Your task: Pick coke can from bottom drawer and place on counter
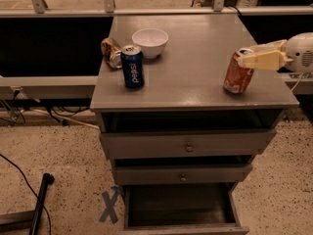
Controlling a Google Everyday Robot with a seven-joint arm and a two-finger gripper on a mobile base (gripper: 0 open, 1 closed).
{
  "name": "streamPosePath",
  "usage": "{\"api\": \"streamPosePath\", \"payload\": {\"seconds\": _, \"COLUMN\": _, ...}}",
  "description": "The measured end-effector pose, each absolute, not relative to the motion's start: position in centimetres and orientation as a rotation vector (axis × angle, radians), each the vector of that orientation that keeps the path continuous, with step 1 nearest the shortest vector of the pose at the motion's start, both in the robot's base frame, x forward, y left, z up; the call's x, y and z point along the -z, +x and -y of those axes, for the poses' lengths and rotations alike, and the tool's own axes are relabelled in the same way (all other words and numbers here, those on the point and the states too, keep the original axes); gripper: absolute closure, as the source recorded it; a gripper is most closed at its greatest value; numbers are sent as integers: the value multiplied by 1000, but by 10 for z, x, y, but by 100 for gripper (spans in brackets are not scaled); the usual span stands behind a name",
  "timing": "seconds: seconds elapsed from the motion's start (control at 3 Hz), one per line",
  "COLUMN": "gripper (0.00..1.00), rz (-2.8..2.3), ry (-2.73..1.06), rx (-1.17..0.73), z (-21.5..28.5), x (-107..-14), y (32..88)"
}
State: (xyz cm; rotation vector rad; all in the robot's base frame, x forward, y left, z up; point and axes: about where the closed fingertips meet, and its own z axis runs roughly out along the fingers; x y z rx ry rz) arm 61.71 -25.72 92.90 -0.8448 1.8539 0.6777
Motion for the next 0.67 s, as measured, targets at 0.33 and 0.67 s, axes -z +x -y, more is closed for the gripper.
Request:
{"api": "streamPosePath", "payload": {"seconds": 0.33, "gripper": 0, "rz": -1855, "ry": -851, "rx": -675, "z": 256, "x": -928, "y": 618}}
{"api": "streamPosePath", "payload": {"seconds": 0.67, "gripper": 0, "rz": -1855, "ry": -851, "rx": -675, "z": 256, "x": -928, "y": 618}}
